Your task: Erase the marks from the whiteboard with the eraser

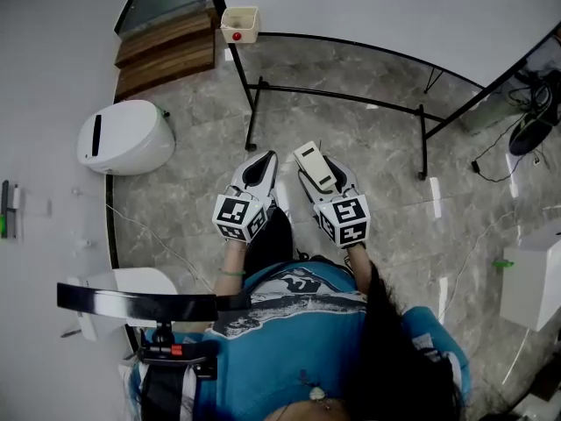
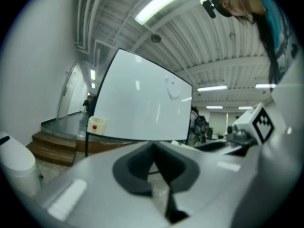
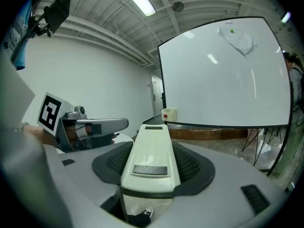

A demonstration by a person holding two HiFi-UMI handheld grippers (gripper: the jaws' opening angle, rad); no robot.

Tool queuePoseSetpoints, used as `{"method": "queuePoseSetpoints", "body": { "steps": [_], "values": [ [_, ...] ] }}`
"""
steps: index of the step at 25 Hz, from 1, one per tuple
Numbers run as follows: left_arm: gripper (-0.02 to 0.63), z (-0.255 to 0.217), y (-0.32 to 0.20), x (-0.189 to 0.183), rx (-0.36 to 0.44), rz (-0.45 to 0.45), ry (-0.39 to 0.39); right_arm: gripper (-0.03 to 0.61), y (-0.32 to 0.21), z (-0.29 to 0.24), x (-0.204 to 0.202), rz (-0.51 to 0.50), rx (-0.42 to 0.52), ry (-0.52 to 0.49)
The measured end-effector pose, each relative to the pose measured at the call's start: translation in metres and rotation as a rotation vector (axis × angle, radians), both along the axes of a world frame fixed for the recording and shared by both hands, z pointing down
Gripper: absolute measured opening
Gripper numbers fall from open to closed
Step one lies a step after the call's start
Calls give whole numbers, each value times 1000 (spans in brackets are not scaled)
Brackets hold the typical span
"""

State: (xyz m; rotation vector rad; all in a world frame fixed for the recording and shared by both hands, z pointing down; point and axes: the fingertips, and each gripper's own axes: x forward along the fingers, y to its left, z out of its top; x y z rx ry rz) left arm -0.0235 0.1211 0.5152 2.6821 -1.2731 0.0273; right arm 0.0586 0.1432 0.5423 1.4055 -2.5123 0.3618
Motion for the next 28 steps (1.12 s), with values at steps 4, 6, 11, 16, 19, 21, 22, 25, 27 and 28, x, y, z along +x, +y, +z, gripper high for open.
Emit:
{"method": "queuePoseSetpoints", "body": {
  "steps": [4, 6, 11, 16, 19, 21, 22, 25, 27, 28],
  "values": [
    [5, -9, -60, -19, 10, 22, -8, 264, -61, -6, -20, 17, 0, -2],
    [5, -12, -90, -32, 13, 22, -7, 264, -90, -10, -32, 16, 5, 1],
    [5, -21, -157, -66, 33, 14, 12, 264, -155, -19, -61, 29, 24, 13],
    [5, -21, -216, -90, 25, 28, 35, 264, -210, -24, -84, 51, 31, 25],
    [5, -17, -234, -95, 12, 44, 42, 264, -227, -24, -92, 57, 30, 36],
    [5, -14, -242, -94, 2, 58, 44, 264, -235, -23, -94, 62, 30, 49],
    [5, -13, -246, -93, -2, 65, 46, 264, -239, -23, -94, 64, 31, 53],
    [5, -10, -255, -87, -11, 82, 50, 264, -250, -26, -91, 70, 43, 59],
    [5, -9, -261, -81, -16, 92, 49, 264, -259, -31, -86, 73, 60, 61],
    [5, -8, -264, -78, -17, 98, 47, 264, -265, -34, -83, 76, 72, 59]
  ]
}}
